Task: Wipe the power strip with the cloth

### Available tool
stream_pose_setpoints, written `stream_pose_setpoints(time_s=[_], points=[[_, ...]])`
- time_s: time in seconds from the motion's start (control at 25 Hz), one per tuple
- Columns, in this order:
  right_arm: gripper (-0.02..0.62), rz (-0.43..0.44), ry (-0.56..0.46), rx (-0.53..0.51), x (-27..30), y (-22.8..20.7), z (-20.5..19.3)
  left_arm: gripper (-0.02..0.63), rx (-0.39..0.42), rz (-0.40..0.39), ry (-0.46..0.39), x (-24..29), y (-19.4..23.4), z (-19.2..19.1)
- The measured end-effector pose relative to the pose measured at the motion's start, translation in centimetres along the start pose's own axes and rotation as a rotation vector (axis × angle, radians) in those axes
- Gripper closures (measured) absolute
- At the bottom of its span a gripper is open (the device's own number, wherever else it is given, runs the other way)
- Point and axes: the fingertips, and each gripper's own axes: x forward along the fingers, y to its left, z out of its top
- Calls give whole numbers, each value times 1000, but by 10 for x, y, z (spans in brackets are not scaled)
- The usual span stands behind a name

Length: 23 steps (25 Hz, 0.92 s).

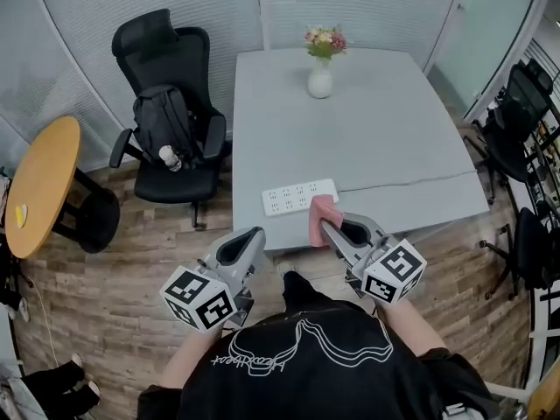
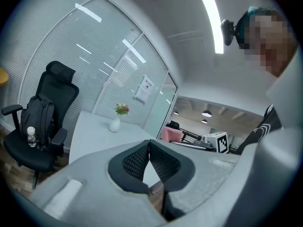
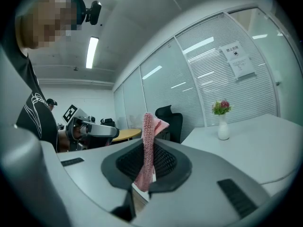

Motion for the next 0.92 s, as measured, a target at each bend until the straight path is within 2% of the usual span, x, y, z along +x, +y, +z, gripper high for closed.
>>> stream_pose_setpoints(time_s=[0.52,0.92], points=[[563,-29,7,33,3,-16,0,592,4,-5,-1,8,5,4],[563,-24,-4,39,12,-30,5,592,50,8,17,17,17,3]])
